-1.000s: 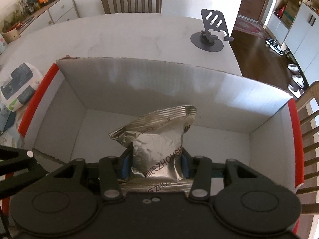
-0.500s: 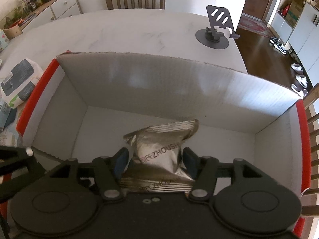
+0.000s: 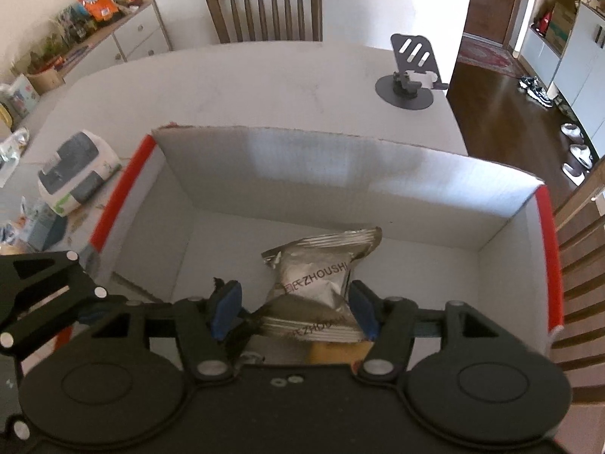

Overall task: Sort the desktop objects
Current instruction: 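Lower the silver packet into the box and open the right tool while the left tool releases the dark packet, then withdraw both tools from the box back over the cluttered table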

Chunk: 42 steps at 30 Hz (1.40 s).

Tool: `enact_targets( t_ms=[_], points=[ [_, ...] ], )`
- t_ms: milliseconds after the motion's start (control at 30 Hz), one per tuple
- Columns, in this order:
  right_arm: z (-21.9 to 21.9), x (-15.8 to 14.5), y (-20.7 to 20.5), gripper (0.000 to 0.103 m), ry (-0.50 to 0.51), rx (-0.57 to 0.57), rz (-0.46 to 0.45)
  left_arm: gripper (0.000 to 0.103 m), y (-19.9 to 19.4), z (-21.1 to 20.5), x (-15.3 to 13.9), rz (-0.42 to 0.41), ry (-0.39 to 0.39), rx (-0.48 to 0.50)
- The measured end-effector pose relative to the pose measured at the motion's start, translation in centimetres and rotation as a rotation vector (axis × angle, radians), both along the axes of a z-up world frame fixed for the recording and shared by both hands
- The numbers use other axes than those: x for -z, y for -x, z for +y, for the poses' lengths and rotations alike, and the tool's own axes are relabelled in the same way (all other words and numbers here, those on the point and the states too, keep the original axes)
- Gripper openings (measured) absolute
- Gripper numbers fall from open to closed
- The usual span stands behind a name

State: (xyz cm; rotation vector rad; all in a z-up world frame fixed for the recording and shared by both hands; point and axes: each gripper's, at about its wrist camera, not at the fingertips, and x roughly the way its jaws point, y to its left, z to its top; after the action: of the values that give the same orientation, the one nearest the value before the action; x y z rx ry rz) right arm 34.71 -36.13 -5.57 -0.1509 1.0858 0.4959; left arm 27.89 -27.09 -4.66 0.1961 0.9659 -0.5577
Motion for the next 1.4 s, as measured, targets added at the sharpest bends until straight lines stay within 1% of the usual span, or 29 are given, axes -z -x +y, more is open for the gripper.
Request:
enact_targets(
  t_ms=[200, 233, 267, 300, 400, 433, 467, 500, 567, 733, 900, 933, 1000, 1100, 1200, 1267, 1400],
  points=[
    [-1.3, -2.0, 1.3, 0.064, -0.053, 0.014, -0.02, 0.075, 1.1, 0.5, -1.1, -0.023, 0.033, -0.008],
    [-1.5, -2.3, 1.6, 0.066, -0.059, 0.012, -0.027, 0.075, 1.4, 0.7, -1.4, -0.028, 0.038, -0.012],
    [-1.7, -2.6, 1.9, 0.072, -0.069, 0.013, -0.032, 0.075, 1.7, 0.8, -1.6, -0.032, 0.044, -0.013],
    [-2.0, -2.9, 2.1, 0.073, -0.082, 0.02, -0.033, 0.075, 2.0, 1.0, -1.8, -0.035, 0.049, -0.014],
    [-2.6, -3.6, 2.9, 0.074, -0.118, 0.039, -0.037, 0.075, 2.6, 1.7, -2.5, -0.05, 0.069, -0.024],
    [-2.8, -3.8, 3.2, 0.074, -0.125, 0.042, -0.04, 0.075, 1.8, 1.7, -2.3, -0.054, 0.073, -0.025],
    [-2.9, -4.0, 3.6, 0.074, -0.13, 0.044, -0.044, 0.075, 2.0, 1.9, -2.5, -0.06, 0.077, -0.027],
    [-2.9, -4.1, 3.9, 0.074, -0.135, 0.046, -0.046, 0.076, 2.2, 2.1, -2.8, -0.065, 0.08, -0.029],
    [-3.0, -4.4, 4.6, 0.075, -0.145, 0.05, -0.051, 0.081, 2.6, 2.4, -3.1, -0.074, 0.088, -0.033],
    [-3.2, -5.2, 5.8, 0.075, -0.166, 0.08, -0.074, 0.082, 3.8, 3.6, -3.8, -0.088, 0.105, -0.046],
    [-2.6, -5.3, 7.2, 0.075, -0.127, 0.097, -0.117, 0.084, 4.8, 4.6, -4.0, -0.094, 0.112, -0.056],
    [-2.6, -5.4, 7.4, 0.075, -0.124, 0.101, -0.124, 0.087, 5.0, 4.7, -4.0, -0.095, 0.114, -0.056],
    [-2.5, -5.6, 8.0, 0.075, -0.129, 0.116, -0.143, 0.089, 5.3, 5.2, -4.0, -0.097, 0.115, -0.06],
    [-2.6, -6.0, 8.6, 0.075, -0.158, 0.138, -0.163, 0.089, 5.8, 6.2, -4.0, -0.091, 0.148, -0.066],
    [-2.3, -6.3, 9.2, 0.075, -0.163, 0.145, -0.175, 0.09, 6.2, 7.1, -4.3, -0.099, 0.17, -0.068],
    [-2.0, -6.3, 9.6, 0.075, -0.164, 0.152, -0.174, 0.098, 6.5, 7.7, -4.6, -0.11, 0.178, -0.067],
    [-1.1, -6.4, 10.6, 0.076, -0.158, 0.178, -0.186, 0.099, 7.3, 9.3, -4.9, -0.119, 0.212, -0.072]
  ],
)
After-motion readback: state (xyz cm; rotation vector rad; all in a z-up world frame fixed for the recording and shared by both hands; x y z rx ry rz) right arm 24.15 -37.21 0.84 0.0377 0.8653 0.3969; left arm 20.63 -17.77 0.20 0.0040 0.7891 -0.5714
